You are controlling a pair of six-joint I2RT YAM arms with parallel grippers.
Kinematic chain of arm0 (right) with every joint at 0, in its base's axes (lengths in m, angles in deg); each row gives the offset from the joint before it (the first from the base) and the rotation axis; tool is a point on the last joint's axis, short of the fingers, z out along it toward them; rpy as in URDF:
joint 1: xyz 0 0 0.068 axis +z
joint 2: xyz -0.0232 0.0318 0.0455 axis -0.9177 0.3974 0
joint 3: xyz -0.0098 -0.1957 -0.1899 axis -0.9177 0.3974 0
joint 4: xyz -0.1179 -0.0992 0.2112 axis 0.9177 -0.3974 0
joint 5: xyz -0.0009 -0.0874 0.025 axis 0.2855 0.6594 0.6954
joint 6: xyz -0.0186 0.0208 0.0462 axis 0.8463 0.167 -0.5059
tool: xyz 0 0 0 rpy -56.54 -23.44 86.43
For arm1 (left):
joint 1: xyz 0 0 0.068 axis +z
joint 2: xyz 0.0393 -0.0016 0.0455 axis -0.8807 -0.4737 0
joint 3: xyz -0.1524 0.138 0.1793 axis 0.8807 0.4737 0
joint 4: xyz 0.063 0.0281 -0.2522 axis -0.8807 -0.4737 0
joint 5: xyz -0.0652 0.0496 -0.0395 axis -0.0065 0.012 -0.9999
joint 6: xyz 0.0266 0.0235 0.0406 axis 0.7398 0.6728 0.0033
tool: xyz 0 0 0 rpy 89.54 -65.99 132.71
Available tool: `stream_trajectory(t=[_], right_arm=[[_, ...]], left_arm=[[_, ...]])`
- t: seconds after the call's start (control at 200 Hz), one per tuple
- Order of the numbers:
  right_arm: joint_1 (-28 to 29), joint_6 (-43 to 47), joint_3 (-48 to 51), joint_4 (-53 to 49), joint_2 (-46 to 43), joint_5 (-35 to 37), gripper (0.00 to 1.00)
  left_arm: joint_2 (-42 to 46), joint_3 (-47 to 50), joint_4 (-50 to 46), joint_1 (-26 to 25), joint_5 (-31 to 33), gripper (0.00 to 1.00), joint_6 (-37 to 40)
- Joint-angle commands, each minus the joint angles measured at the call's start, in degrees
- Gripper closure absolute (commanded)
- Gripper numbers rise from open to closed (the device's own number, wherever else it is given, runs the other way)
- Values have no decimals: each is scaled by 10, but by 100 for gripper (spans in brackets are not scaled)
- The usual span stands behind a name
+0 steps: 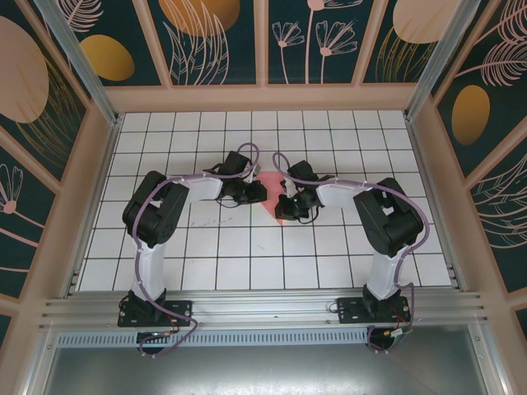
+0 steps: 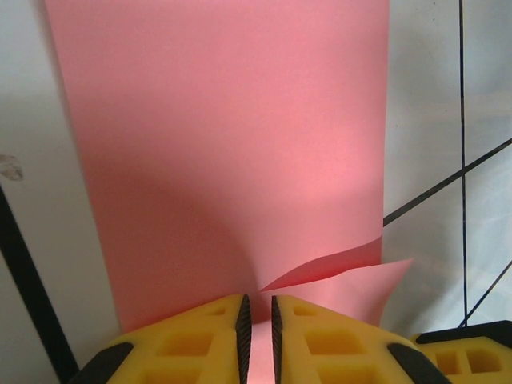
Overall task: Fold a paper plane with a square sheet of paper (fold left side to right side)
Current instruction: Third fold the triangle at the center of the table.
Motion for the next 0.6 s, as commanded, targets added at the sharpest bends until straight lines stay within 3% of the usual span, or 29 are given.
stream_trajectory(t=[0.0, 0.145, 0.25, 0.4, 0.596], right_arm=[[-5, -8, 21, -35, 12, 31, 100], [-5, -4, 27, -43, 17, 43, 100], [-5, -1, 28, -46, 18, 51, 100], [-5, 2, 28, -47, 21, 51, 100], [-4, 6, 25, -53, 22, 57, 100]], left_arm=[[13, 0, -42, 2, 46, 76, 9], [68, 24, -16, 1, 56, 72, 3], [95, 58, -3, -7, 51, 78, 2], [103, 105, 59, -25, -9, 85, -17], [88, 97, 104, -39, -41, 89, -29]])
